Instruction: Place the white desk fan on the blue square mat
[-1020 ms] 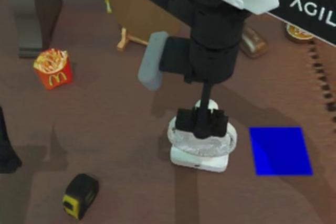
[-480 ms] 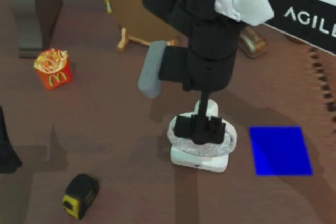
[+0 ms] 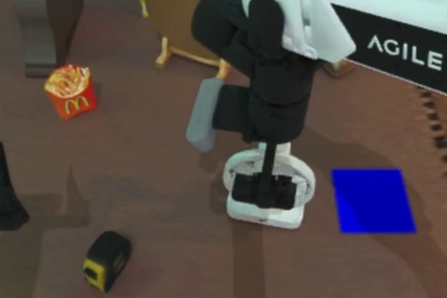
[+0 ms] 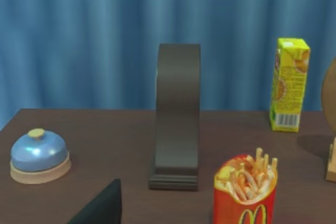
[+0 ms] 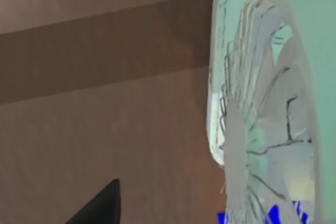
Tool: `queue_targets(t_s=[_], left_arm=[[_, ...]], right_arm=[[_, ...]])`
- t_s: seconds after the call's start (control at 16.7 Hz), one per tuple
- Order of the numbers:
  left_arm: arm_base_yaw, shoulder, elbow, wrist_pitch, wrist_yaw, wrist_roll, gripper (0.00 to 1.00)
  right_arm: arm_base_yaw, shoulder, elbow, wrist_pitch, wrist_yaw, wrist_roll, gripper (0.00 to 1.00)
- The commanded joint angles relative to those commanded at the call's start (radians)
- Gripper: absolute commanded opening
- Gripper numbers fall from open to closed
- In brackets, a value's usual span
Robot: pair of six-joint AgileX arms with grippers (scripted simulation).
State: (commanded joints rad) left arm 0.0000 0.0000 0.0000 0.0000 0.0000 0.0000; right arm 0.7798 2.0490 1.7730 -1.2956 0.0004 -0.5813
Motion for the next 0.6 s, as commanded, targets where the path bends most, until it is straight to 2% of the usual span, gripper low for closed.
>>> queue_targets(t_s=[0.06,0.6], left_arm=[[0.0,0.0,0.0,0.0,0.0,0.0,1.0],[0.0,0.0,0.0,0.0,0.0,0.0,1.0]], right_arm=[[0.0,0.0,0.0,0.0,0.0,0.0,1.0],[0.0,0.0,0.0,0.0,0.0,0.0,0.32]])
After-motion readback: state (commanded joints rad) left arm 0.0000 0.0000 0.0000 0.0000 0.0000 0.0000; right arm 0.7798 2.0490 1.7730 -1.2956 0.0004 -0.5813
